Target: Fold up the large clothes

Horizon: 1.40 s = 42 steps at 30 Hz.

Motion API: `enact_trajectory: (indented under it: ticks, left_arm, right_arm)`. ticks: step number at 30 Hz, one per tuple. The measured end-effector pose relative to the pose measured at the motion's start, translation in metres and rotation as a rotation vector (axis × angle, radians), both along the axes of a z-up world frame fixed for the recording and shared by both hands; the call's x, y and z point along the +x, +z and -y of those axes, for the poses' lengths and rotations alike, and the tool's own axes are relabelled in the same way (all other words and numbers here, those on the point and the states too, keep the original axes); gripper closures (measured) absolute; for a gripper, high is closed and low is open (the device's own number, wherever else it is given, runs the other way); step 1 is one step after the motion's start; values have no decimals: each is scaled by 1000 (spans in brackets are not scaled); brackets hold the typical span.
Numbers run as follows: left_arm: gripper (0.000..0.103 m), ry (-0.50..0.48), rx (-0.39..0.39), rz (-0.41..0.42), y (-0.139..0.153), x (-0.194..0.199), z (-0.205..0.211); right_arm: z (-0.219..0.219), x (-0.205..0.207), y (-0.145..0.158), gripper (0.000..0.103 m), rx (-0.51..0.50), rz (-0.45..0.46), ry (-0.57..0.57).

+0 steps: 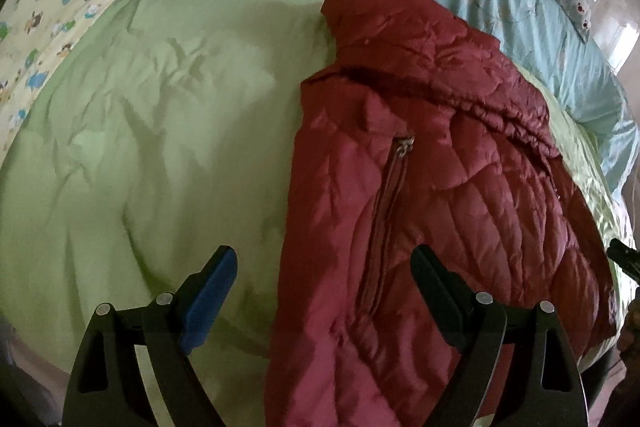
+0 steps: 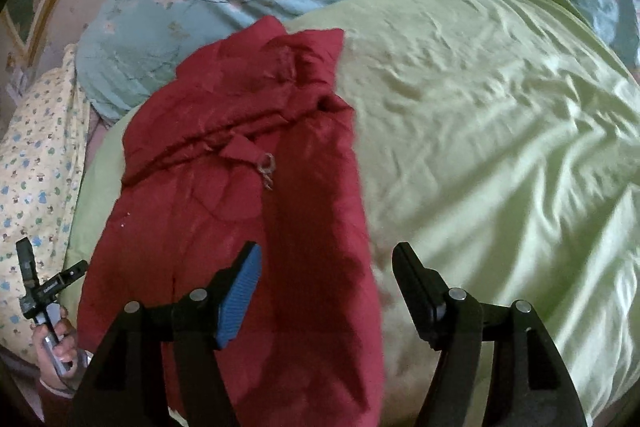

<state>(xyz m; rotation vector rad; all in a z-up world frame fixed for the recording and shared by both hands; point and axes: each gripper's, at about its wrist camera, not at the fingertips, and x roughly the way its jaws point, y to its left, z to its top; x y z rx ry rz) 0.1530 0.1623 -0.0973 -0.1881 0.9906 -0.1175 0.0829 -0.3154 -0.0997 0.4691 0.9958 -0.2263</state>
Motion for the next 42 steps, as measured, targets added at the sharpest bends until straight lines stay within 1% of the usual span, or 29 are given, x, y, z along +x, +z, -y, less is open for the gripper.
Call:
enact_trajectory:
  ticks: [2, 7, 9, 11, 12, 13, 15, 18, 23, 25, 27, 30, 31, 33, 34, 35, 36, 37, 38, 40, 42]
  left_arm:
    - [14, -1, 5, -9, -1, -3, -2]
    - [14, -24, -4, -32, -7, -12, -5]
    - [14, -36, -7, -41, -10, -15, -6]
    - [14, -45, -8, -51, -13, -20, -7]
    - [14, -49, -10, -57, -14, -22, -9]
    - [14, -54, -14, -66, -16, -25, -10]
    - [15, -64, -26, -83, -19, -30, -11]
    - [16, -96, -36, -102, -23, -40, -8]
    - [33, -173, -11, -101, -24, -53, 7]
    - [39, -194, -20, -111, -27, -53, 11]
    - [39, -201, -14, -123, -30, -53, 15]
    - [39, -214, -3, -123, -31, -54, 18]
    - [42, -217, -3, -122, -31, -54, 19]
    - [53, -223, -15, -123, -32, -54, 19]
    - [63, -226, -21, -125, -32, -54, 19]
    - [69, -232, -25, -124, -32, -53, 20]
    - [72, -236, -24, -120, -32, -54, 21]
    - [76, -243, -23, -114, -30, -54, 22]
    - [78, -250, -17, -108, -28, -54, 23]
    - [82, -261, -14, -86, -22, -56, 24]
    - [84, -261, -34, -63, -15, -58, 20]
  right_arm:
    - [1, -6, -7, 33, 10, -21, -3]
    - [-5, -17, -21, 33, 71, -34, 41]
    - [-11, -21, -26, 34, 79, -53, 64]
    - [-16, -27, -32, 40, 104, -68, 84]
    - [-18, -30, -34, 48, 123, -72, 90]
    - [-20, -34, -37, 51, 144, -73, 93]
    - [-23, -41, -37, 52, 161, -71, 98]
    - [-27, -50, -34, 56, 183, -67, 113]
    - [-35, -56, -31, 58, 197, -77, 169]
    - [-36, -57, -32, 56, 202, -81, 180]
    - [-33, -56, -37, 55, 227, -79, 170]
    - [-32, -59, -40, 55, 237, -84, 167]
    - [-33, -60, -39, 55, 238, -83, 171]
    - [-34, -62, -39, 55, 242, -82, 175]
    - [-34, -63, -39, 56, 243, -82, 174]
    - [-35, -63, -38, 58, 240, -81, 173]
    - [-35, -63, -38, 59, 239, -79, 175]
    - [-37, -62, -37, 64, 240, -76, 181]
    - [-38, -62, -36, 66, 240, -71, 186]
    - [-41, -61, -33, 74, 241, -55, 192]
    - [-42, -61, -29, 77, 242, -38, 196]
